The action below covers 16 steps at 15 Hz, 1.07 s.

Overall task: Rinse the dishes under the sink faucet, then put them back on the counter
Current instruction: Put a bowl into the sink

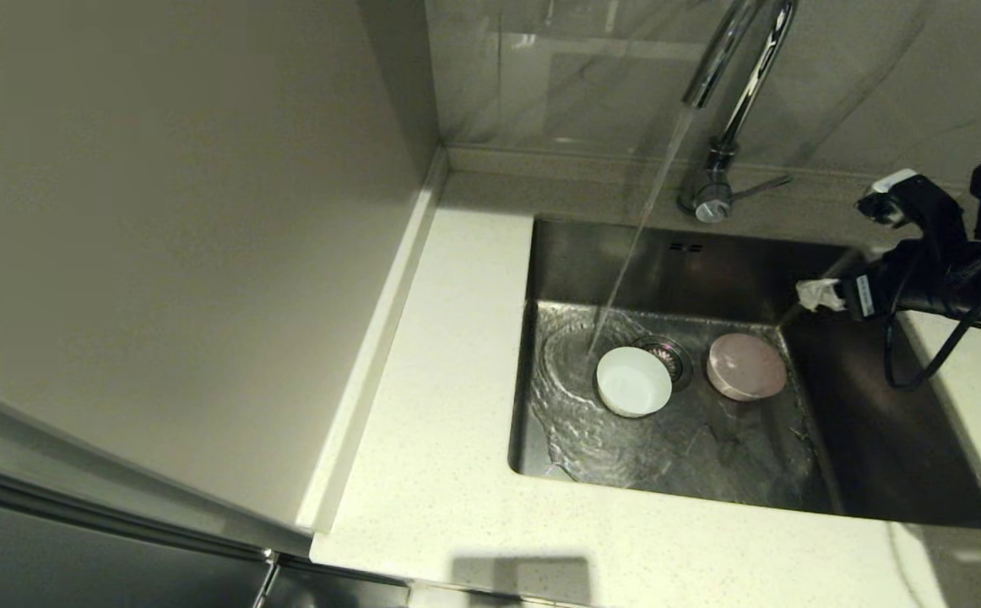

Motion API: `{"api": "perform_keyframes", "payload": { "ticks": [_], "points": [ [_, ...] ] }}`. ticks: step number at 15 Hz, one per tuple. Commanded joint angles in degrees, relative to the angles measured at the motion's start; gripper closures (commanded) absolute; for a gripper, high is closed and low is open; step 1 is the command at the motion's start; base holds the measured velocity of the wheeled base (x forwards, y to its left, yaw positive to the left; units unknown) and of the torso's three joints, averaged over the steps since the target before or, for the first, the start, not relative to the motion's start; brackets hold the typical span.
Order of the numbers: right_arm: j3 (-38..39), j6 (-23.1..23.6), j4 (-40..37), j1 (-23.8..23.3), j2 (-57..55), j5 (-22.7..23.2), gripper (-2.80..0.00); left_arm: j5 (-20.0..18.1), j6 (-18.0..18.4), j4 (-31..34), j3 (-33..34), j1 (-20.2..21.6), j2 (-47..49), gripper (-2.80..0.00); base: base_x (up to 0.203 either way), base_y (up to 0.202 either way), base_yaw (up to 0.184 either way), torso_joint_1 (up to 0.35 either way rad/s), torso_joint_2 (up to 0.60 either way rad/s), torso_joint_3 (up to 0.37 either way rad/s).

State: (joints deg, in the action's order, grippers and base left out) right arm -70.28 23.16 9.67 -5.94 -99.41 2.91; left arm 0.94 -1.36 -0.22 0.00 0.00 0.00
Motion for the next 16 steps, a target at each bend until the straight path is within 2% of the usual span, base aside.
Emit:
{"api": "perform_keyframes", "payload": {
  "ticks": [1, 3, 4, 7, 9, 11, 16],
  "points": [
    [-5.2, -2.7, -15.6, -0.6, 3.4, 0.0, -2.80, 0.0, 0.0, 0.0, 0.0, 0.0, -0.1, 0.00, 0.000, 0.000, 0.000, 0.000, 0.00, 0.000],
    [-13.2, -7.1, -31.6, -0.7, 4.6, -1.1, -2.80, 0.0, 0.0, 0.0, 0.0, 0.0, -0.1, 0.00, 0.000, 0.000, 0.000, 0.000, 0.00, 0.000],
    [-14.8, -9.6, -34.9, -0.8, 5.0, -3.5, -2.80, 0.0, 0.0, 0.0, 0.0, 0.0, -0.1, 0.00, 0.000, 0.000, 0.000, 0.000, 0.00, 0.000],
    [-15.2, -11.9, -35.3, -3.1, 6.1, -5.0, -2.80, 0.0, 0.0, 0.0, 0.0, 0.0, -0.1, 0.00, 0.000, 0.000, 0.000, 0.000, 0.00, 0.000],
    [-15.3, -12.4, -35.3, -5.8, 6.2, -7.4, -2.80, 0.0, 0.0, 0.0, 0.0, 0.0, -0.1, 0.00, 0.000, 0.000, 0.000, 0.000, 0.00, 0.000],
    [-15.2, -15.0, -35.4, -8.7, 6.3, -9.4, -2.80, 0.0, 0.0, 0.0, 0.0, 0.0, -0.1, 0.00, 0.000, 0.000, 0.000, 0.000, 0.00, 0.000],
    [-15.6, -16.5, -35.3, -18.7, 7.7, -9.5, -2.80, 0.0, 0.0, 0.0, 0.0, 0.0, -0.1, 0.00, 0.000, 0.000, 0.000, 0.000, 0.00, 0.000]
  ]
}}
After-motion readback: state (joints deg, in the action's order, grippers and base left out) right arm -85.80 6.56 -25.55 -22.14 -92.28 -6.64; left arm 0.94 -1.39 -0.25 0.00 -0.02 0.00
